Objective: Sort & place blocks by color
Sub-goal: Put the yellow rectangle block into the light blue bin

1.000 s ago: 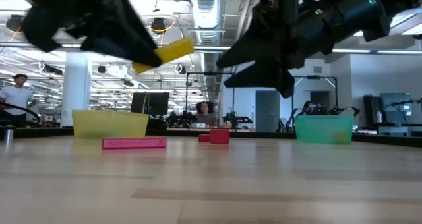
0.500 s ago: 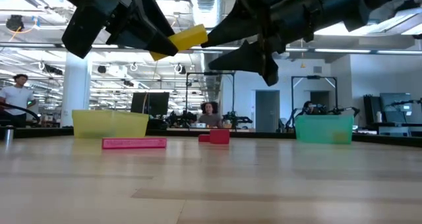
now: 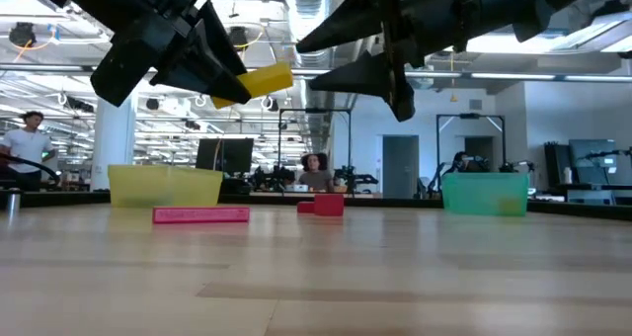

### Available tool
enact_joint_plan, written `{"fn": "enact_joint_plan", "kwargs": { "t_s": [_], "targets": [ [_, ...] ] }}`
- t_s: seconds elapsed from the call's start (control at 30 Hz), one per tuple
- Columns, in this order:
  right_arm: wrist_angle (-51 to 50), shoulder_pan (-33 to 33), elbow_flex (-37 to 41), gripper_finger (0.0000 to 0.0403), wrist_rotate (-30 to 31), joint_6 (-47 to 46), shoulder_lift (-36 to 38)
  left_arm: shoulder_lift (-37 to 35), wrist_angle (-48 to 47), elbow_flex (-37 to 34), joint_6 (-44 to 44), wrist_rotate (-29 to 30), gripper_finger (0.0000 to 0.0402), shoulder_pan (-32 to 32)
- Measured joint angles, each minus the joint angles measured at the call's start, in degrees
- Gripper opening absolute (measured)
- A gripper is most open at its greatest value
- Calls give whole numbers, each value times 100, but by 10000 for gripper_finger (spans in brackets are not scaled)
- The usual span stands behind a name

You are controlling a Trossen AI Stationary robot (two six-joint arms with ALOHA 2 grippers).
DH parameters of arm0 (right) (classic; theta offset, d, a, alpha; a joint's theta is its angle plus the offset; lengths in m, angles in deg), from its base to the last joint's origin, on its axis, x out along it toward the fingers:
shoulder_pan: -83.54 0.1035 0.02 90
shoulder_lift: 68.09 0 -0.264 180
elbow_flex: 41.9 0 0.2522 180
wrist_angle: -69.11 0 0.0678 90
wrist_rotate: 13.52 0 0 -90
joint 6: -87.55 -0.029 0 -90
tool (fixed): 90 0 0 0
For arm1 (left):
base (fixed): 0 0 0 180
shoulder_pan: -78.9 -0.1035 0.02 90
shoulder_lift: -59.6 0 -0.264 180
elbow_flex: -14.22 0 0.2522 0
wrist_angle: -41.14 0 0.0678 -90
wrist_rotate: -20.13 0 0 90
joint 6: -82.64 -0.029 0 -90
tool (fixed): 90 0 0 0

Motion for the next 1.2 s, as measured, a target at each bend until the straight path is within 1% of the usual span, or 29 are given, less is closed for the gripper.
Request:
{"fn": "enact_joint_plan", "kwargs": {
  "t_s": [0.1,0.2,0.3,0.53,0.63,0.7,0.77,0.83,0.93,1.0,1.1,1.13,1.2],
  "targets": [
    [35,-5,1,218,-71,-1,0,0,-8,0,78,4,68,-73],
    [1,-38,1,218,-63,0,-2,0,96,0,-112,6,68,-150],
    [-4,-72,1,218,-58,2,-2,0,278,0,-395,9,69,-210],
    [-64,-233,1,218,-84,63,-2,0,1024,-1,-1239,15,70,-295],
    [-19,-277,1,215,-156,284,-2,0,1289,-4,-1539,-96,70,-351],
    [2,-304,1,202,-245,349,-2,0,1334,-4,-1553,-189,71,-412],
    [-25,-397,1,173,-517,442,-2,0,1326,-4,-1469,-199,77,-483],
    [-134,-563,1,125,-1017,608,-2,0,1334,-3,-1413,-310,90,-589],
    [-341,-818,1,44,-1405,926,-2,0,1300,-7,-1284,-604,117,-829],
    [-609,-993,6,45,-1433,1171,46,0,1345,-4,-1164,-845,137,-1033],
    [-1264,-1326,38,49,-1327,1395,392,-7,1350,-12,-1038,-1189,162,-1403],
    [-1577,-1429,36,54,-1175,1513,555,-10,1400,-46,-1013,-1386,169,-1527],
    [-2336,-1594,38,58,-712,1809,963,-11,1465,-160,-1014,-1531,182,-1778]
  ]
}}
